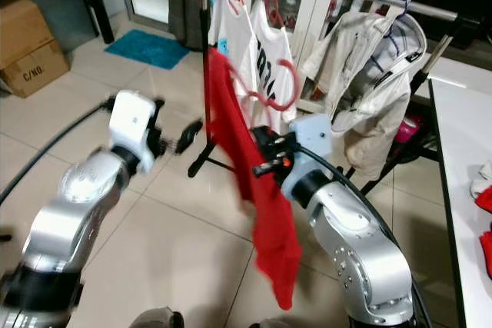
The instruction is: Hang hanger
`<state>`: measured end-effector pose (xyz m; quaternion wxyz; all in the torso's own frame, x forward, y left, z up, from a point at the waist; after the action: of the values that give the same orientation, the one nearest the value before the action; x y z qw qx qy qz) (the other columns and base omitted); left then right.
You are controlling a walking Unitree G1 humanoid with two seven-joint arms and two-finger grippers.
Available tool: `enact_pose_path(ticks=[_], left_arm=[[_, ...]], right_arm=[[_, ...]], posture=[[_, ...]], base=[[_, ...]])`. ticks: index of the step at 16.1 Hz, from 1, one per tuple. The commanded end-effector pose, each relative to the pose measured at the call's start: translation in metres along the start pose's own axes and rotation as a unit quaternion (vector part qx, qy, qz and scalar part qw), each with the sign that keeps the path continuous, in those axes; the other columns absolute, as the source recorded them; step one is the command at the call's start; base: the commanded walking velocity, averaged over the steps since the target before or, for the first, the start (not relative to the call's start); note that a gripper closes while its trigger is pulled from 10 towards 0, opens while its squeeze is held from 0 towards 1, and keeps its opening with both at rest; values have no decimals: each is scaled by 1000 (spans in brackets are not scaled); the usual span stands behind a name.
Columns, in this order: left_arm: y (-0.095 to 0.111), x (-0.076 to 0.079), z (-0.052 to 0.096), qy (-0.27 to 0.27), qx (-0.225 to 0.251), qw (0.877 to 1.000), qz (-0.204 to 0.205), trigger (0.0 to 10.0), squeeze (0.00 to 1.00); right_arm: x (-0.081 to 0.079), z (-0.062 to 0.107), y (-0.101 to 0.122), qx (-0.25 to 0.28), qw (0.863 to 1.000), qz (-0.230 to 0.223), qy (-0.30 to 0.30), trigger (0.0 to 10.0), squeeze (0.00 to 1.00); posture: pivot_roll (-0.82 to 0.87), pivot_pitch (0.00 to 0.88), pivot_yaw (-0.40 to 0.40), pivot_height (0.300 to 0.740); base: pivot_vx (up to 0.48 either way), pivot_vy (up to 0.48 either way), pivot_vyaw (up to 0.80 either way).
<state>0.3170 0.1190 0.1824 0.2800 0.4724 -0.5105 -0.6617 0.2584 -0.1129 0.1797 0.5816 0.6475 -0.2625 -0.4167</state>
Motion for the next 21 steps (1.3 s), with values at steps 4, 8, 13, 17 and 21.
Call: enact_pose_path(ticks=[4, 8, 13, 17, 21], left_arm=[[18, -4, -17, 5, 30, 998, 46, 10000, 1000], [28, 0, -24, 3, 52, 995, 83, 10000, 0], [28, 1, -26, 12, 54, 997, 57, 4196, 0], [27, 12, -25, 2, 36, 999, 8, 8471, 0], [28, 9, -23, 47, 41, 998, 28, 10000, 0]], right_arm=[[-9, 2, 14, 35, 998, 47, 37, 10000, 0], [-11, 3, 16, 44, 995, 78, 49, 10000, 0], [-12, 2, 16, 51, 993, 89, 53, 10000, 0], [-5, 1, 11, 39, 994, 96, 38, 10000, 0], [0, 0, 13, 43, 995, 86, 28, 10000, 0]], posture=[[41, 8, -56, 740], [35, 3, -61, 740], [37, 7, -70, 740], [37, 6, -69, 740], [36, 20, -76, 740]], base=[[0, 0, 0], [0, 0, 0], [0, 0, 0], [0, 0, 0], [0, 0, 0]])
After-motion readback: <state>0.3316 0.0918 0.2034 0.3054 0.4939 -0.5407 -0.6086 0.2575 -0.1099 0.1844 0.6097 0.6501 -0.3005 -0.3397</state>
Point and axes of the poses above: a point about 5 cm out from each wrist's last joint towards the gripper, its own z axis pointing back from the gripper into the wrist, its own y axis along the axis of the wrist's last joint, x = y × z, the point moved 1 cm from there along -z, pointing out of the wrist towards the gripper, and after that the axes turned 9 degrees about -z, right-handed, at the moved point
